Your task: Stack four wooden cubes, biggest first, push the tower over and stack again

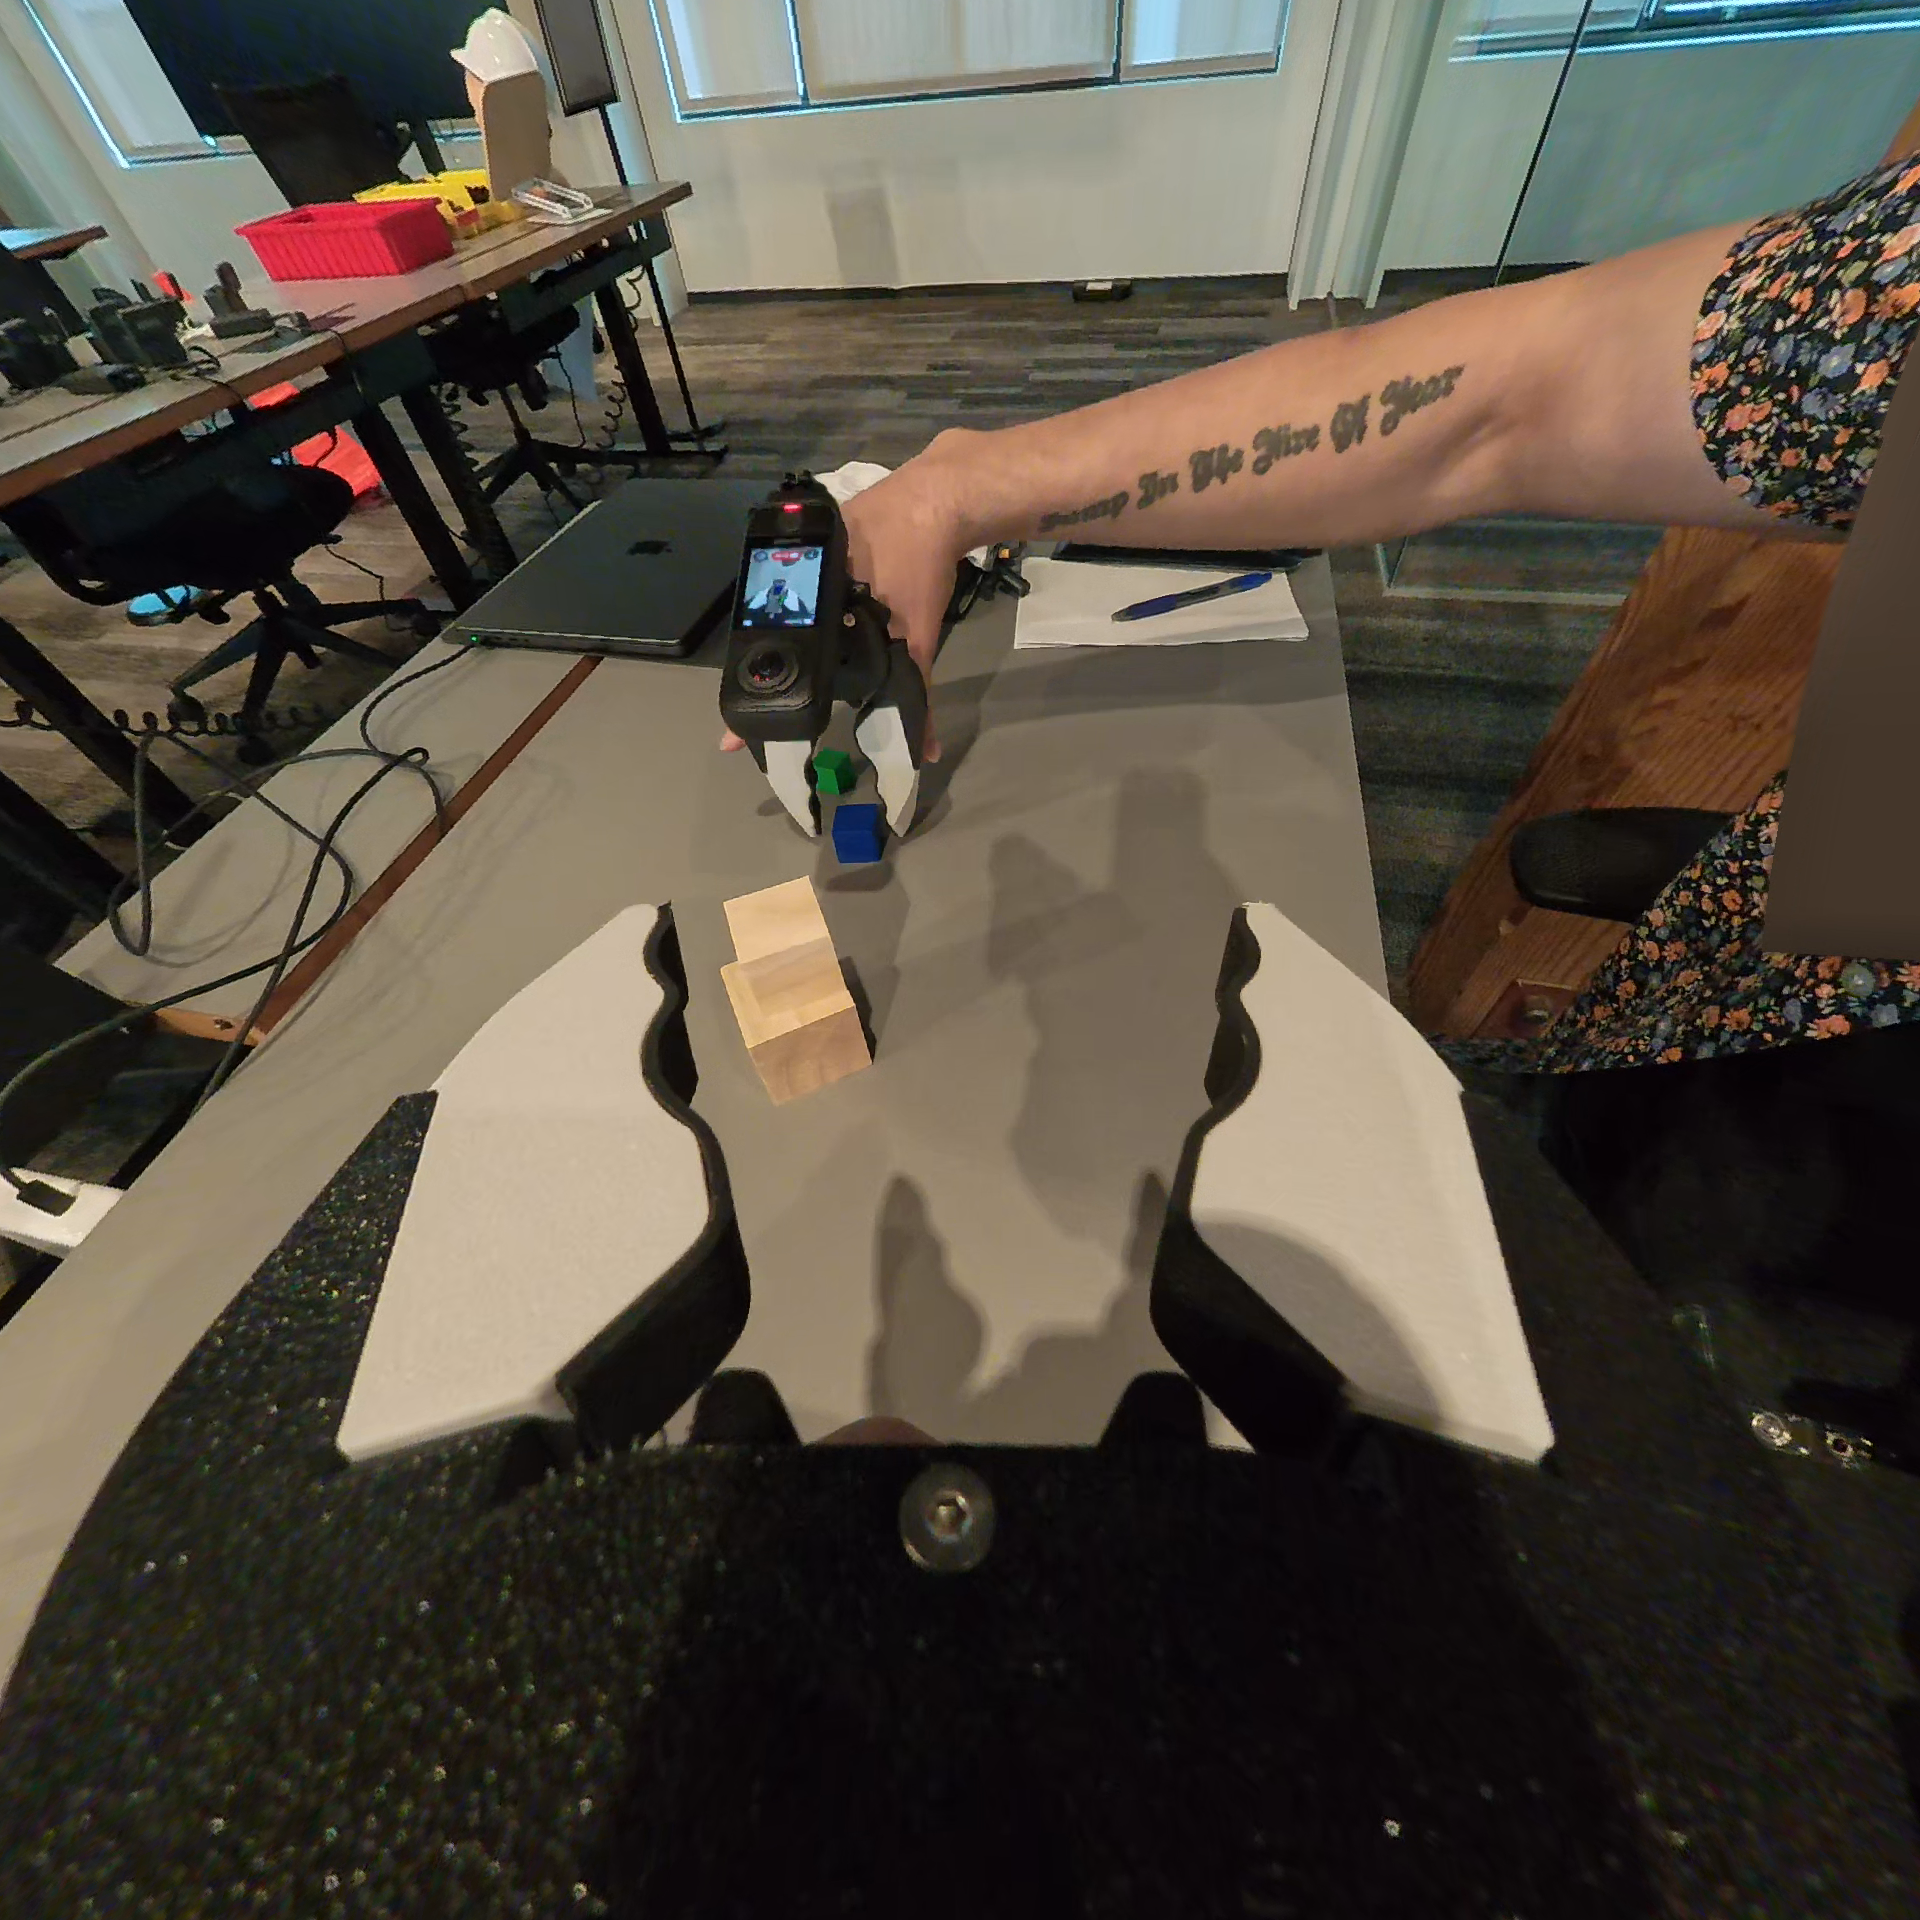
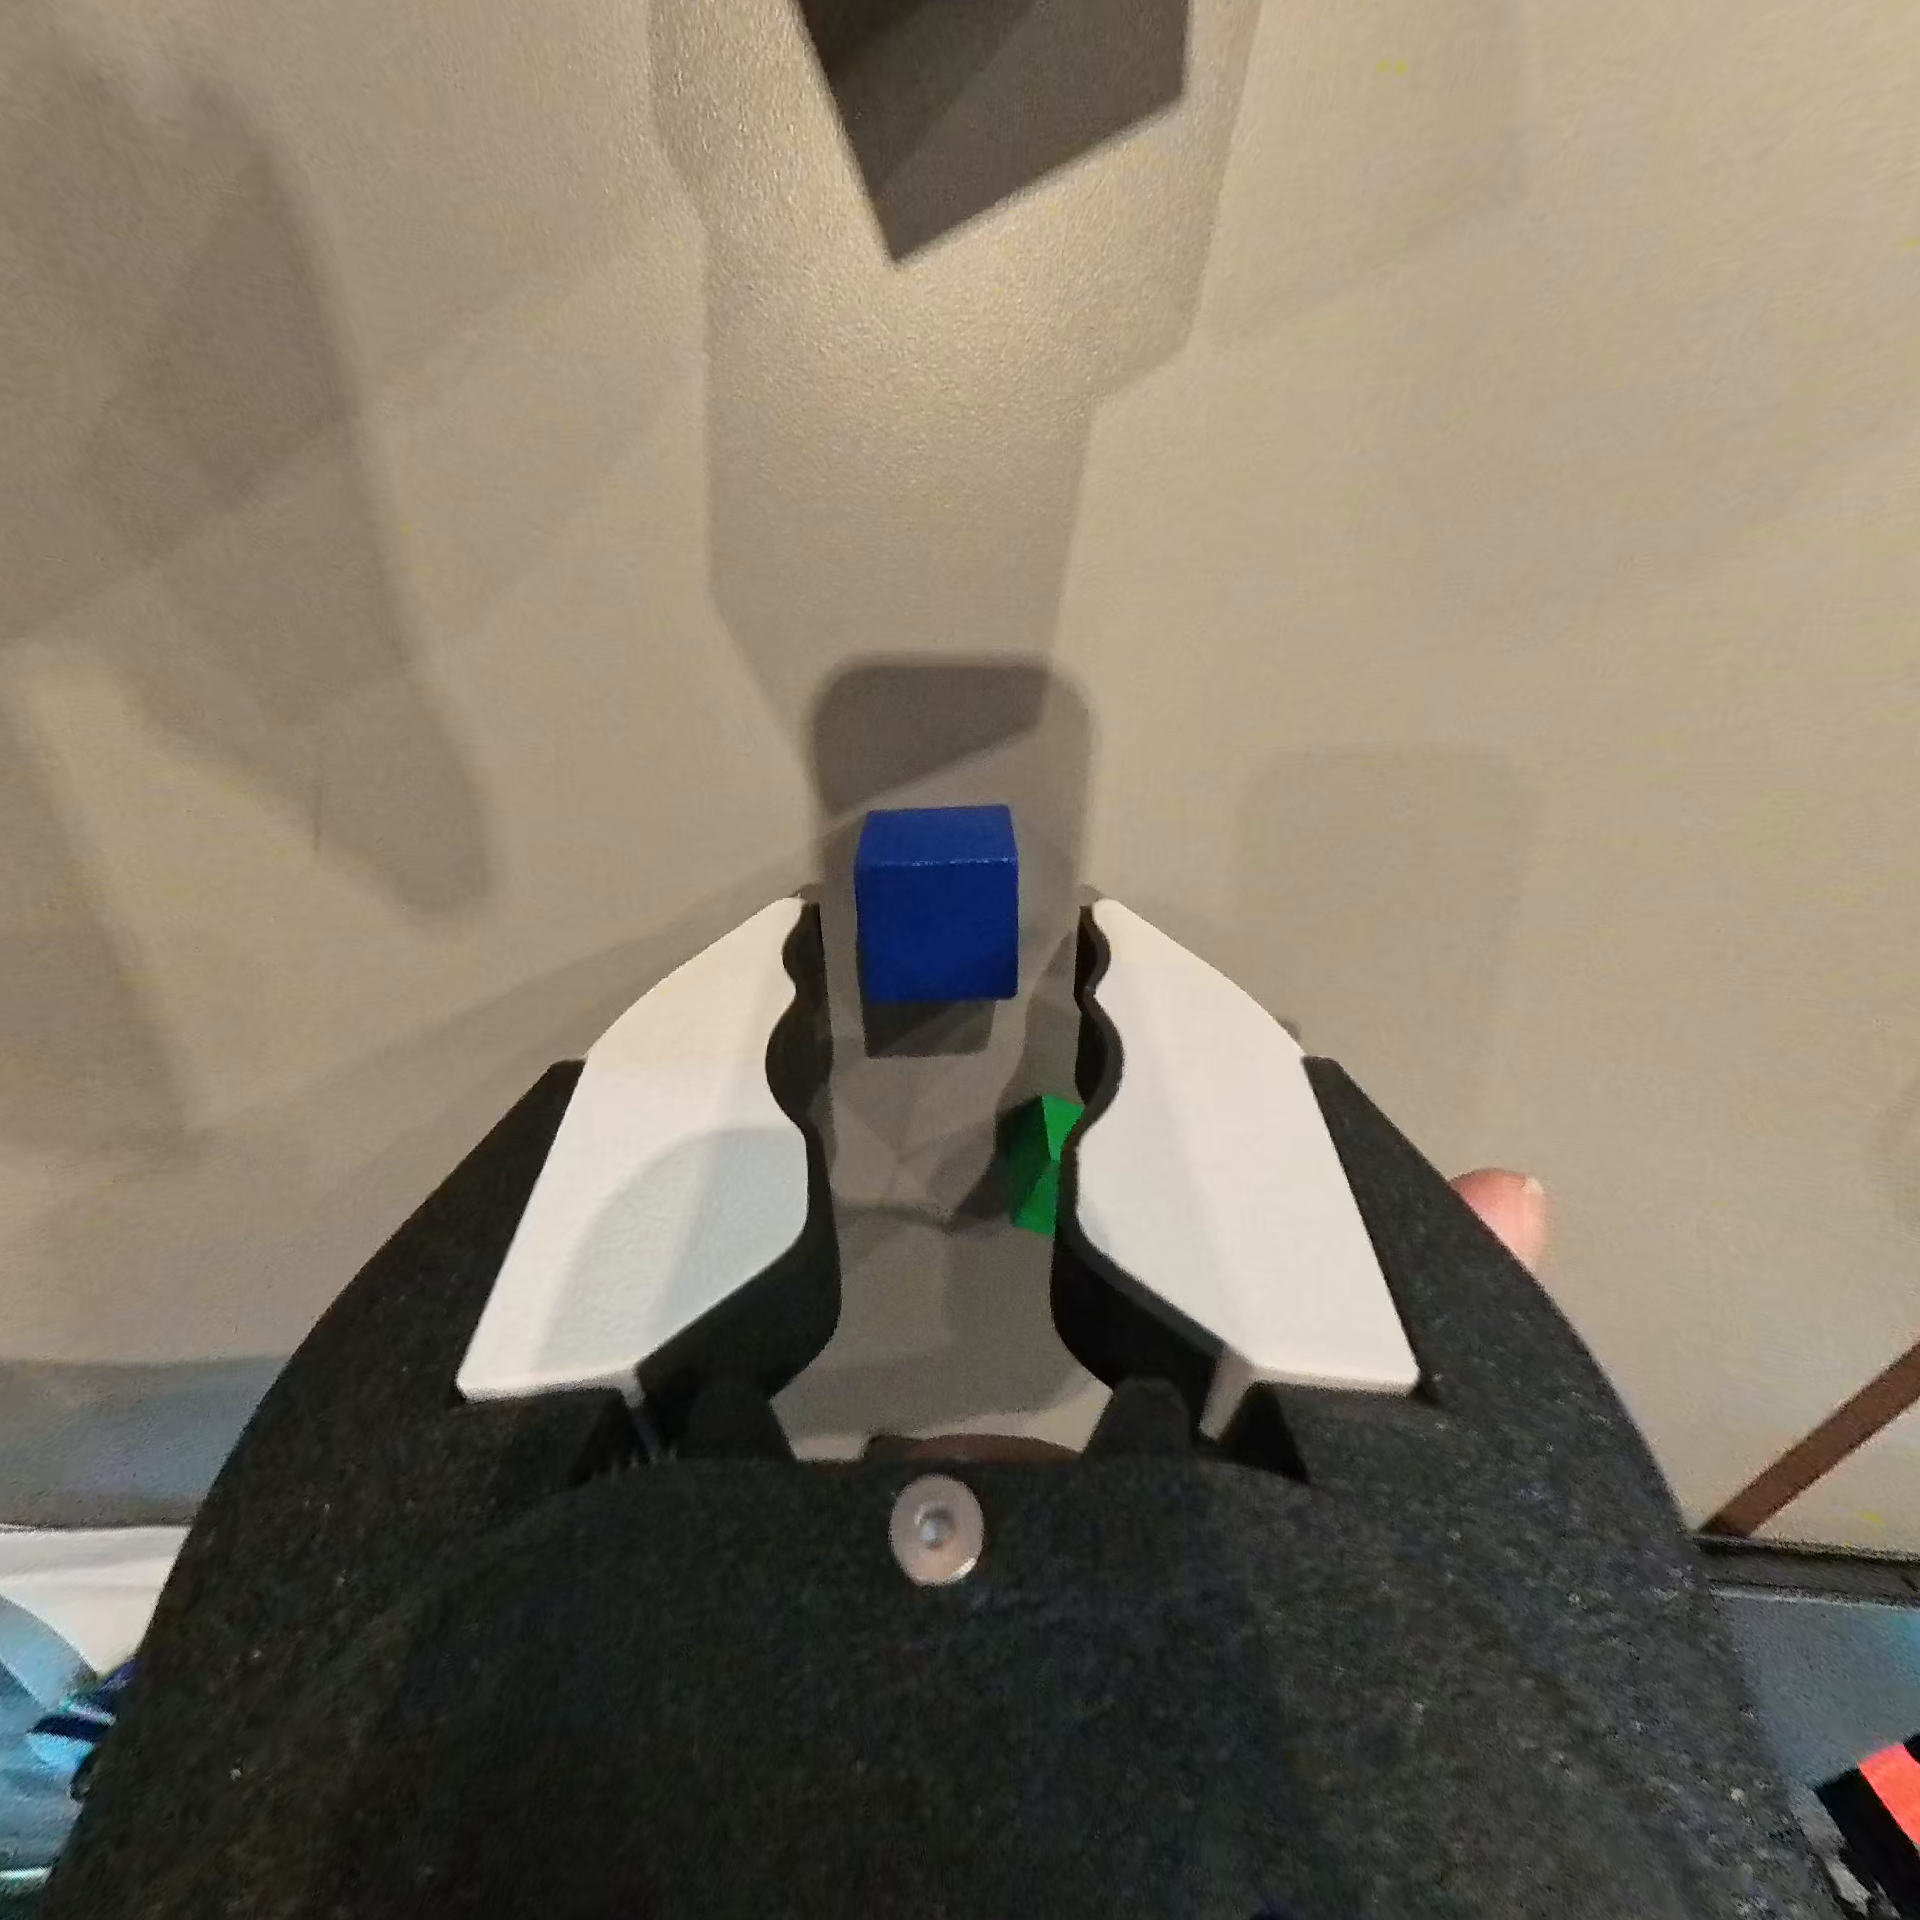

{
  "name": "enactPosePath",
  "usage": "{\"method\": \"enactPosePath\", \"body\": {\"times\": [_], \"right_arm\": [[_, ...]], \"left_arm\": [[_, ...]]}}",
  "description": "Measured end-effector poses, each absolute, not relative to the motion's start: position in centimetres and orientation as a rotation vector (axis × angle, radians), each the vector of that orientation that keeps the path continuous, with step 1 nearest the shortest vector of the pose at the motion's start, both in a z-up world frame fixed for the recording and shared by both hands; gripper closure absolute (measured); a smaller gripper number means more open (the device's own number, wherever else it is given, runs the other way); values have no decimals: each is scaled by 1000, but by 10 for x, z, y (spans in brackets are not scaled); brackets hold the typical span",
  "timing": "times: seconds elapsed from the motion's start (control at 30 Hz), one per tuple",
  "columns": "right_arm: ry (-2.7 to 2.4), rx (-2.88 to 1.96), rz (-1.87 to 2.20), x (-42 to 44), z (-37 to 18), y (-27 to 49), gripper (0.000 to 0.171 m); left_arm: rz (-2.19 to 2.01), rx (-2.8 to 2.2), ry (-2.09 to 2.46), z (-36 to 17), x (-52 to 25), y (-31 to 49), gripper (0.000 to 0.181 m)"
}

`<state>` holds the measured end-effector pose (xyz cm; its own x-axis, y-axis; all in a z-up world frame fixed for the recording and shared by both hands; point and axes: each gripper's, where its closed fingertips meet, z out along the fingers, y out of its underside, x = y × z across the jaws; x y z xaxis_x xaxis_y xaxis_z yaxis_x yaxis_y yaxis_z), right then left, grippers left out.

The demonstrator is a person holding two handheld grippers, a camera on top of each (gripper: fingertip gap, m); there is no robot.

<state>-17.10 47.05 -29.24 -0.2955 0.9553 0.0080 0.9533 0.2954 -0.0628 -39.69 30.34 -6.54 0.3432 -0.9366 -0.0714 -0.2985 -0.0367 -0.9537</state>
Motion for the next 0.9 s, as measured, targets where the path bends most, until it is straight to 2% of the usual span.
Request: {"method": "enactPosePath", "body": {"times": [0.1,0.17,0.63,0.9], "right_arm": [[-2496,-1846,79,-171,-296,469,127],[-2503,-1857,89,-170,-297,468,143],[-2467,-1875,112,-174,-290,471,143],[-2466,-1847,77,-182,-266,474,144]], "left_arm": [[-765,-1562,1156,-66,-396,303,84],[-766,-1562,1156,-66,-396,303,84],[-770,-1561,1158,-67,-396,304,85],[-770,-1558,1161,-66,-395,302,85]]}}
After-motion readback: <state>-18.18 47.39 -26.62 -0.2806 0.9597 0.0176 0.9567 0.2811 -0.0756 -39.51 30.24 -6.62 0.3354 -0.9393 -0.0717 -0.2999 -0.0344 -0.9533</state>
